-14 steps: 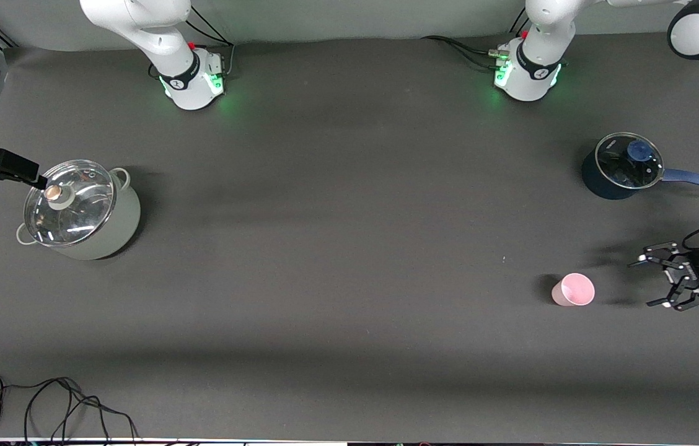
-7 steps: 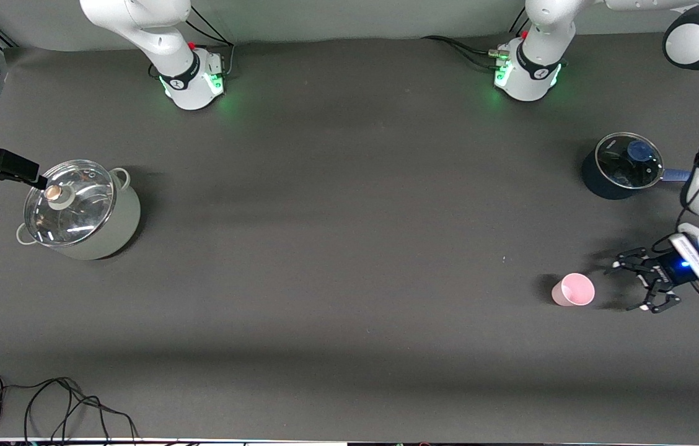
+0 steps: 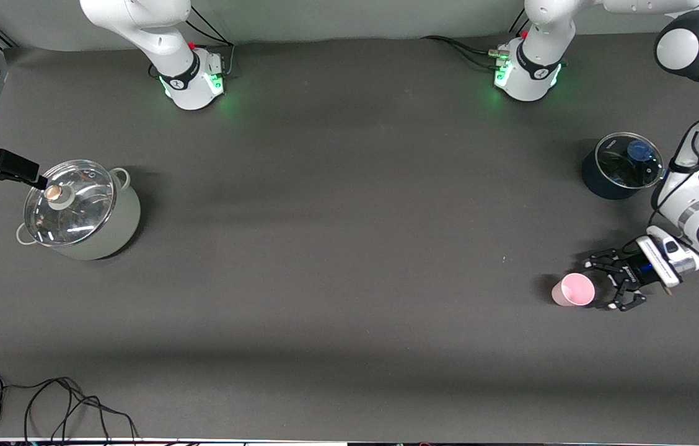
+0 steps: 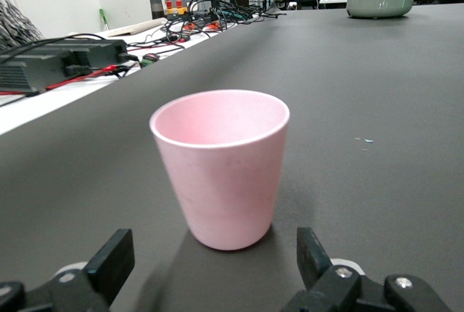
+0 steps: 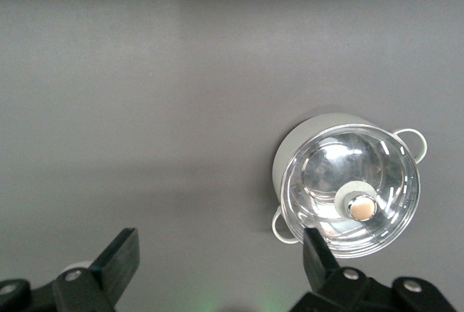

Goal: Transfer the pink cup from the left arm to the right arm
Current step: 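Lower the open left gripper around the pink cup, then close the left gripper on the pink cup and lift it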

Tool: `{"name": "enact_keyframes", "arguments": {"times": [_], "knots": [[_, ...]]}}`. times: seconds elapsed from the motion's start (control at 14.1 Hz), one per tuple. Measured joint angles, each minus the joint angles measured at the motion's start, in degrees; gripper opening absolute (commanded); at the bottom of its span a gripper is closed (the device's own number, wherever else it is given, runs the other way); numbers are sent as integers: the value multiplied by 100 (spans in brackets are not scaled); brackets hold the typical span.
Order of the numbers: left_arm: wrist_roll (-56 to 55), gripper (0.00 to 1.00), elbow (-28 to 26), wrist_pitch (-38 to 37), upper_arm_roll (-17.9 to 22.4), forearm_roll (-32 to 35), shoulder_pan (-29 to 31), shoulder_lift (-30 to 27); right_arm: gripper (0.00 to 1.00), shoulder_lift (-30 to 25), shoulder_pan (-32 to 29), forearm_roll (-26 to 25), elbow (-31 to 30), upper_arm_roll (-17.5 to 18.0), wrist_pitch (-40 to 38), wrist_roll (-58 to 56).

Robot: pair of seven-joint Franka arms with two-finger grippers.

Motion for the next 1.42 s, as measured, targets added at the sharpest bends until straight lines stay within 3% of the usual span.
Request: {"name": "enact_keyframes", "arguments": {"times": [0.57,0.64,0.71,0.92,1.42], "knots": [[8,100,-91,145,-44,-325,-277,79,100,1,0,0,0,0,0,0],[8,92,-93,162,-51,-336,-287,79,100,1,0,0,0,0,0,0],[8,76,-93,167,-51,-340,-289,79,100,1,0,0,0,0,0,0],[8,56,-93,174,-51,-342,-289,79,100,1,0,0,0,0,0,0],[-145,49,-32,205,-86,-418,-325,33,100,1,0,0,0,0,0,0]]}}
